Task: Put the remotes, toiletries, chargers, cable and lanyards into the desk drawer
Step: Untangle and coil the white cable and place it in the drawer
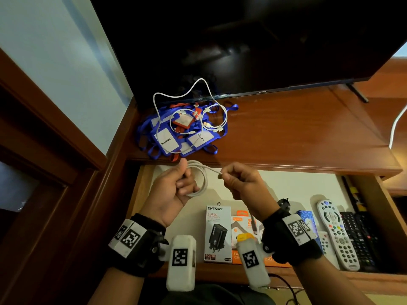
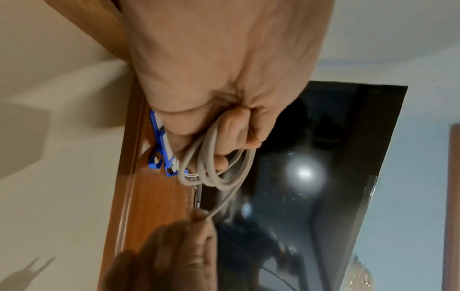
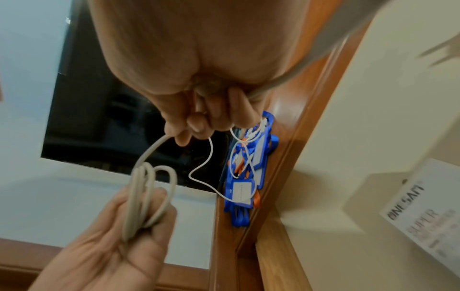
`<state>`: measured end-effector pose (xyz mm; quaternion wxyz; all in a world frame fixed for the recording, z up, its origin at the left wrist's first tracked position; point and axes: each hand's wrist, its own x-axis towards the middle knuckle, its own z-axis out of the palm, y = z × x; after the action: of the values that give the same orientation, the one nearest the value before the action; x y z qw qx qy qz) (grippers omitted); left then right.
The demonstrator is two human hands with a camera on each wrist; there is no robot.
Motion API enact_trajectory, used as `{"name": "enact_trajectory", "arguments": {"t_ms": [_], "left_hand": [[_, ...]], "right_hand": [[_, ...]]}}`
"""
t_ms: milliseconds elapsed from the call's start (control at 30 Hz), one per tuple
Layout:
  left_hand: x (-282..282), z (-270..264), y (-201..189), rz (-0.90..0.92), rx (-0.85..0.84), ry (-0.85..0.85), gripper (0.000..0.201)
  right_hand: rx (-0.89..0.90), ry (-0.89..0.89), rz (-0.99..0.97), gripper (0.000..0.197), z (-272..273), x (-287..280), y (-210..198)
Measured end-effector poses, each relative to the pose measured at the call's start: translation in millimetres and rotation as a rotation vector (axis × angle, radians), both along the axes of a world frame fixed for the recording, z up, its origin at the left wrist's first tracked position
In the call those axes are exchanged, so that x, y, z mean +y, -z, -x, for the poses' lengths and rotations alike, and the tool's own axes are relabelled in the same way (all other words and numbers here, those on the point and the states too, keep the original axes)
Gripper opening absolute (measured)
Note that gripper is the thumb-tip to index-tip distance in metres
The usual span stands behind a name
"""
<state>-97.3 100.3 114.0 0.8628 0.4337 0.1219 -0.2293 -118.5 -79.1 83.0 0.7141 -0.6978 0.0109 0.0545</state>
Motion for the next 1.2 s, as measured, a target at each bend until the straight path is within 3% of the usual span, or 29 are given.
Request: {"name": "enact_trajectory", "arguments": {"t_ms": [133,233,333,467,567,700,900,1067,1200], "left_hand": [[3.1,-5.5,-8.0,0.102,0.034,-0.106,0.036],[-0.3,-7.0,-4.8,0.103,-0.002,-0.164,0.031],[-7.3,-6.3,0.9,0.020,-0.058,-0.210,0.031],[-4.6,-7.0,4.0,-0.055,-0.099,-0.205,0.030],[-0.8,-7.2,6.1,-0.064,-0.066,-0.182,0.028],[0.3,-6.2,8.5,-0.068,-0.007,-0.149,0.024],[4.9,-7.5,5.4,0.012,-0.005,-0.078,0.028],[8.5,-5.6,15.4,-0.046,-0.043,-0.077,0.028],[6.0,-0.6,29.6,-0.349,-0.195,-0.064,0.029]], "right_hand": [[0.041,0.097,-0.007,0.016,3.1,5.3,11.4],[-0.008,0.103,0.134,0.014,3.6,15.9,19.1],[-0.021,0.039,0.312,0.012,4.3,25.4,20.1],[-0.024,-0.042,0.408,0.016,1.5,25.0,10.4],[-0.077,0.002,0.522,0.016,-6.2,23.0,6.4],[-0.101,0.066,0.403,0.016,-15.0,26.0,3.6],[0.083,-0.035,-0.157,0.022,-11.2,40.5,-5.8],[0.010,-0.065,-0.017,0.013,-9.6,44.0,-3.3],[-0.003,-0.028,-0.022,0.017,-11.2,39.9,-1.6]]}}
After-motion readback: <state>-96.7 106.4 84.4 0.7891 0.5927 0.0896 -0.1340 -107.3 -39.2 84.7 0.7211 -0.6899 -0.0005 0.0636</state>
